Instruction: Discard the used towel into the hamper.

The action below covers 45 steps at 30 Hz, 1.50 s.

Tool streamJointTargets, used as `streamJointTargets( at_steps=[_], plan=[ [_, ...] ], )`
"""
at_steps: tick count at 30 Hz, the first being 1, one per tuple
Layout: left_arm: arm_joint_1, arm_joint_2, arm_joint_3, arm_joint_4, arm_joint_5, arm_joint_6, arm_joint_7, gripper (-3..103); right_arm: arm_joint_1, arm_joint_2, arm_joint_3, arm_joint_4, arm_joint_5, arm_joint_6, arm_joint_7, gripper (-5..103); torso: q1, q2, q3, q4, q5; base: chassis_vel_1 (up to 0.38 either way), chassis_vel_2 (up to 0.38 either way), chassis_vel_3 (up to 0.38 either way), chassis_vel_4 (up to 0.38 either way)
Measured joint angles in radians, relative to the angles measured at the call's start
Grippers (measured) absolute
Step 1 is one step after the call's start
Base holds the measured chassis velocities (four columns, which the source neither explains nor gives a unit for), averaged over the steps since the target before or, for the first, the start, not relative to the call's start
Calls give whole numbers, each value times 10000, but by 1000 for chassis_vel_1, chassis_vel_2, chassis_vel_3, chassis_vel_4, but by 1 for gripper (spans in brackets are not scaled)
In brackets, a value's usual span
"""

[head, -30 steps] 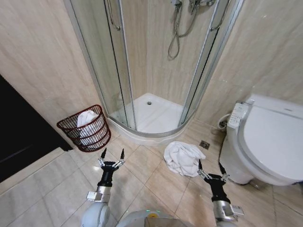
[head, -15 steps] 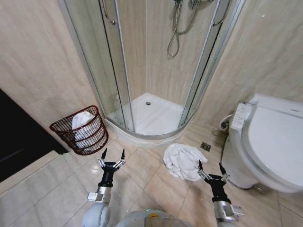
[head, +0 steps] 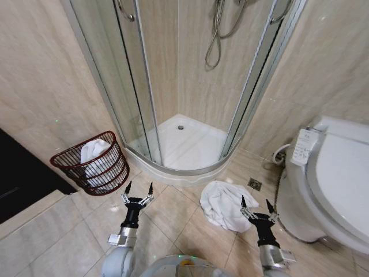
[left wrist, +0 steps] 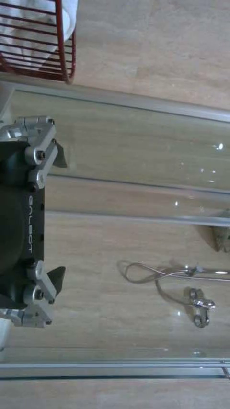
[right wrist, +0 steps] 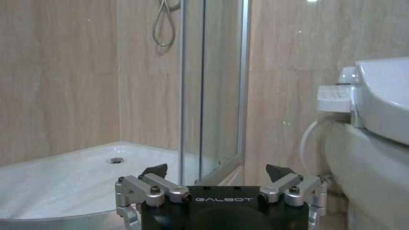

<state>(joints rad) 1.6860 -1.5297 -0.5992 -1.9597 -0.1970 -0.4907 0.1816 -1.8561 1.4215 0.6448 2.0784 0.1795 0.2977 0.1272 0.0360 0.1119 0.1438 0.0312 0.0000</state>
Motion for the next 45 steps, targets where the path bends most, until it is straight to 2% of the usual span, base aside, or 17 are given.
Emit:
streamJointTargets(
  at_steps=[12, 15, 20, 22, 23, 25, 26, 27, 29, 31, 32, 33, 34, 35, 38, 45],
  plan=[
    [-96, 27, 16, 136, -34, 15, 6, 100, 39, -49, 28, -177, -14, -187, 84, 100, -87, -380, -298, 0, 0, 0, 0, 0, 0],
    [-210, 8, 2, 209, -51, -154, -175, 100, 140, -420, 56, -355, 342, -600, 116, 100, -108, -547, -444, -1, 0, 0, 0, 0, 0],
    [-213, 23, -28, 163, -33, -180, -297, 100, 419, -846, 53, -845, 602, -923, 55, 100, -120, -589, -474, -1, 2, 0, 0, 0, 0],
    [-174, 28, -67, 38, -17, -194, -313, 100, 616, -1409, 47, -1272, 729, -1281, -328, 100, -122, -593, -476, 1, 3, 0, 0, 0, 0],
    [-174, 28, -67, 38, -17, -194, -313, 100, 616, -1409, 47, -1272, 729, -1281, -328, 100, -122, -593, -476, 1, 3, 0, 0, 0, 0],
    [-154, 4, -88, -41, -14, -219, -319, 100, 737, -1929, 69, -1433, 906, -1868, -836, 100, -122, -590, -472, 0, 1, 0, 0, 0, 0],
    [-147, -4, -91, -60, -12, -238, -321, 100, 859, -2121, 182, -1518, 915, -2207, -1332, 100, -122, -583, -466, 0, 1, 0, 0, 0, 0],
    [-147, -4, -91, -60, -12, -238, -321, 100, 859, -2121, 182, -1518, 915, -2207, -1332, 100, -122, -583, -466, 0, 1, 0, 0, 0, 0],
    [-120, -11, -95, -81, 26, -298, -328, 100, 1206, -2225, 569, -1738, 669, -2818, -2420, 100, -120, -572, -458, -2, 0, 0, 0, 0, 0],
    [-120, -11, -95, -81, 26, -298, -328, 100, 1206, -2225, 569, -1738, 669, -2818, -2420, 100, -120, -572, -458, -2, 0, 0, 0, 0, 0],
    [-97, -12, -95, -95, 77, -349, -330, 100, 1631, -2227, 932, -1966, 231, -3296, -3291, 100, -118, -566, -453, 0, 2, 0, 0, 0, 0],
    [-70, -23, -96, -114, 121, -417, -339, 100, 2295, -2345, 1334, -2111, -167, -4461, -4602, 100, -114, -550, -441, 2, 0, 0, 0, 0, 0],
    [-76, -20, -107, -113, 121, -423, -344, 100, 2439, -2436, 1422, -2113, -204, -4856, -5071, 100, -112, -547, -437, 0, 1, 0, 0, 0, 0],
    [-76, -20, -107, -113, 121, -423, -344, 100, 2439, -2436, 1422, -2113, -204, -4856, -5071, 100, -112, -547, -437, 0, 1, 0, 0, 0, 0],
    [-84, 0, -135, -100, 121, -464, -348, 100, 3024, -2654, 1621, -2542, -470, -5206, -6474, 100, -110, -534, -430, -1, -3, 0, 0, 0, 0],
    [-46, 0, -119, -145, 121, -472, -346, 100, 3909, -3098, 1237, -3657, -473, -5326, -6953, 100, -105, -520, -418, 1, 0, 0, 0, 0, 0]
  ],
)
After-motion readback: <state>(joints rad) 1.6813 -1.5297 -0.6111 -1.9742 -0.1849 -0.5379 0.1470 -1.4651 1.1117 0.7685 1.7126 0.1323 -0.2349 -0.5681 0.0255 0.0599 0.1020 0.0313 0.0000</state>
